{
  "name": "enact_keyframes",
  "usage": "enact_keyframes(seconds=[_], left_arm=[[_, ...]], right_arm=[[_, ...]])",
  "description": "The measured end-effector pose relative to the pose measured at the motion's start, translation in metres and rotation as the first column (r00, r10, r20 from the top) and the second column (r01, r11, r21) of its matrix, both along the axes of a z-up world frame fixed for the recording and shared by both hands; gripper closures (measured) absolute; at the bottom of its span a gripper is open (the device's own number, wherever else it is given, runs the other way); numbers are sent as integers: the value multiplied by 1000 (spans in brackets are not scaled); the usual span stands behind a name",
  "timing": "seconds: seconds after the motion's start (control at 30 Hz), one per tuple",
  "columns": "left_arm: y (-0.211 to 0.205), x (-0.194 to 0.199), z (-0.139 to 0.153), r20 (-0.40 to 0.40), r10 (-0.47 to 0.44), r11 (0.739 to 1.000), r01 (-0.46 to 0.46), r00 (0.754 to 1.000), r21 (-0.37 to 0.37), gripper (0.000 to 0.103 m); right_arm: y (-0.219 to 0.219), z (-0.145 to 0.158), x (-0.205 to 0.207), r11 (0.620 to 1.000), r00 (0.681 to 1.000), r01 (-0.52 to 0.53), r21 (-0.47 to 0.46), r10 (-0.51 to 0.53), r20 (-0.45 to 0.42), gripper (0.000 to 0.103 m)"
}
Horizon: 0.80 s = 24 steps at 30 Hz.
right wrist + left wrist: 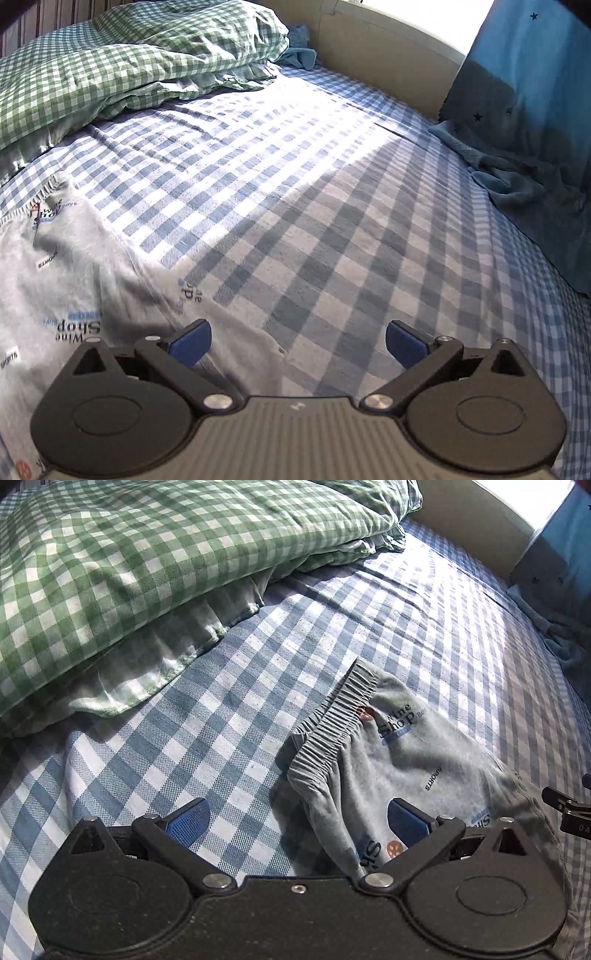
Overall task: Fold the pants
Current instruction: 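Grasp the elastic waistband with the left gripper and lift it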
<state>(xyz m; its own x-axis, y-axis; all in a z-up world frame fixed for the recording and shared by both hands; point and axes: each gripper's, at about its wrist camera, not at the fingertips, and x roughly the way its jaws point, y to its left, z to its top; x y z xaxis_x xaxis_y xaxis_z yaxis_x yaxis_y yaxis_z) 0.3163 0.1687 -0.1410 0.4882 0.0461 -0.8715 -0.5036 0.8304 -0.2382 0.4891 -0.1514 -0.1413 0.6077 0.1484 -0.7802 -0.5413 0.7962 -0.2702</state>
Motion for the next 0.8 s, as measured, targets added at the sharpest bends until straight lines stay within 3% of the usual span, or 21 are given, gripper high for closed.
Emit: enact_keyframes(seconds=[0.17, 0.3, 0.43, 0.53, 0.67, 0.8], left_arm=[[16, 8, -13, 41, -14, 998, 17, 999, -57, 1], [22, 8, -19, 138, -6, 998, 15, 990, -61, 1], [28, 14, -25, 203, -1, 994, 23, 979, -107, 3], [31, 19, -29, 226, 10, 987, 27, 974, -158, 14], [33, 22, -34, 210, 81, 985, -47, 974, -163, 30], [38, 26, -38, 187, 130, 971, -87, 974, -224, 44]], right_arm=[[20, -33, 12, 995, 999, -16, -97, 13, -32, 0], [16, -22, 5, 996, 999, 36, -85, -35, 15, 0], [-2, -3, -31, 996, 996, 84, -43, -83, 39, 0], [-17, 1, -74, 991, 991, 128, -34, -127, 33, 0], [-36, -2, -136, 980, 980, 195, -45, -196, -28, 0], [-46, -3, -178, 967, 964, 252, -42, -254, -81, 0]])
